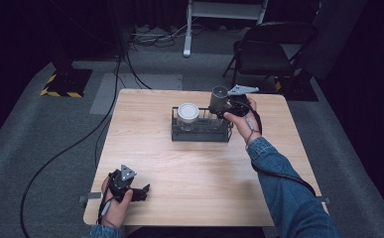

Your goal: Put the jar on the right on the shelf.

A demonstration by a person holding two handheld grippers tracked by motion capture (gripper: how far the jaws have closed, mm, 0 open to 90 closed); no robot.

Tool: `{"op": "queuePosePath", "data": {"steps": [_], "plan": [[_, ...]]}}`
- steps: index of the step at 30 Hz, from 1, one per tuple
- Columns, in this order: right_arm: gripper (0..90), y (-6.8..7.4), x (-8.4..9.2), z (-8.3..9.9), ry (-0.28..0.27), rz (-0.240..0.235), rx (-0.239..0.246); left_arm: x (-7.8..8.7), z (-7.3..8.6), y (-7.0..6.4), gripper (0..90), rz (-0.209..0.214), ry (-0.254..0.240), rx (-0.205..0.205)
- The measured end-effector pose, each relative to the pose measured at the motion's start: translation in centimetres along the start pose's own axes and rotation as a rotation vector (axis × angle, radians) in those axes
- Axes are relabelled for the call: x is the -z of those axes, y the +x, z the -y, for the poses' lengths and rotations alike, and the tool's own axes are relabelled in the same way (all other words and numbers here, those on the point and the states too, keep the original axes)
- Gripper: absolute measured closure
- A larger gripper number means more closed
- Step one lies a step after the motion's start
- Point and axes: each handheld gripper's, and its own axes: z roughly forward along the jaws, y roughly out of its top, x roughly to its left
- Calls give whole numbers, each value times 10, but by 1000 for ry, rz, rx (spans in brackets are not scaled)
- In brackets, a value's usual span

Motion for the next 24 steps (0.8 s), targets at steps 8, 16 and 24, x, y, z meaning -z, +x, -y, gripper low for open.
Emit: {"op": "queuePosePath", "data": {"steps": [8,16,24], "plan": [[157,4,19,-3,-8,12,6,0,0,0,1,0,0,0],[155,10,41,1,-14,1,0,0,0,0,1,1,0,0],[156,14,65,7,-13,0,4,0,0,0,1,0,1,0]]}}
